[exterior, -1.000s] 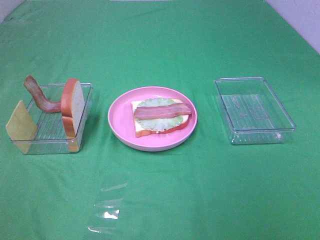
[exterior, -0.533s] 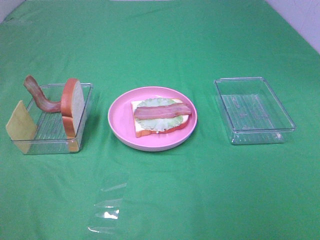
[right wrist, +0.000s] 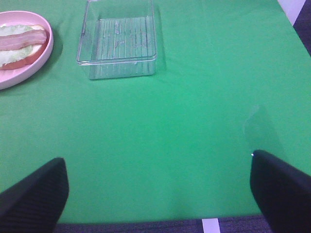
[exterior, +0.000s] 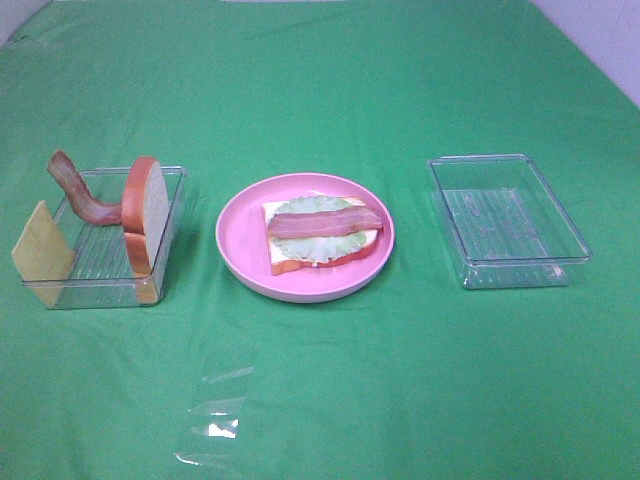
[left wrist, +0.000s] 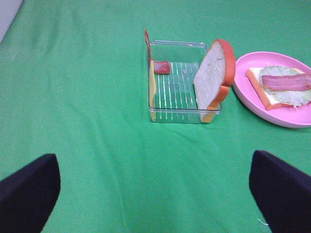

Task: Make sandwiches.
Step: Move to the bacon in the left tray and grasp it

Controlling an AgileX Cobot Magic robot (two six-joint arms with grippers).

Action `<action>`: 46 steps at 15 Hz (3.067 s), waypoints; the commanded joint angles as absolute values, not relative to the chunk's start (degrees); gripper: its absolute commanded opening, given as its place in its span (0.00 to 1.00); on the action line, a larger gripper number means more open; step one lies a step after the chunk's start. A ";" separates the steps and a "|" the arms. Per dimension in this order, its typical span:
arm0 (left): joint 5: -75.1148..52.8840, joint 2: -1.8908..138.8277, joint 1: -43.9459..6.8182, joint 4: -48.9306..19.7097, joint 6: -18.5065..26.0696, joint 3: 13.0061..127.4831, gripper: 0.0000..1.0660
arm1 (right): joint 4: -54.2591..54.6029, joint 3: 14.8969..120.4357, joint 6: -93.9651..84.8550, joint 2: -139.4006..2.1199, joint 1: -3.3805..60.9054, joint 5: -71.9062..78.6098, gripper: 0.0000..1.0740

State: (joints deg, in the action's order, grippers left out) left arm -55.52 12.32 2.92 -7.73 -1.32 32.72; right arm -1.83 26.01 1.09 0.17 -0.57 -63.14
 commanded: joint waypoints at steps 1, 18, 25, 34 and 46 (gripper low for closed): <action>-51.97 21.31 2.86 -8.31 -1.83 35.07 0.92 | -1.66 25.90 0.63 1.83 -0.97 -62.85 0.91; -52.37 88.75 2.86 -6.76 -1.66 72.77 0.92 | -1.66 25.90 0.63 1.83 -0.97 -62.85 0.91; -50.71 111.27 2.86 -8.77 -1.49 88.52 0.92 | -1.66 25.90 0.63 1.83 -0.97 -62.85 0.91; -44.00 122.67 2.86 -12.95 1.78 92.88 0.87 | -1.66 25.90 0.57 1.83 -0.97 -62.85 0.91; -40.79 123.42 2.86 -18.39 1.38 92.88 0.00 | -1.66 25.90 0.57 1.83 -0.97 -62.85 0.91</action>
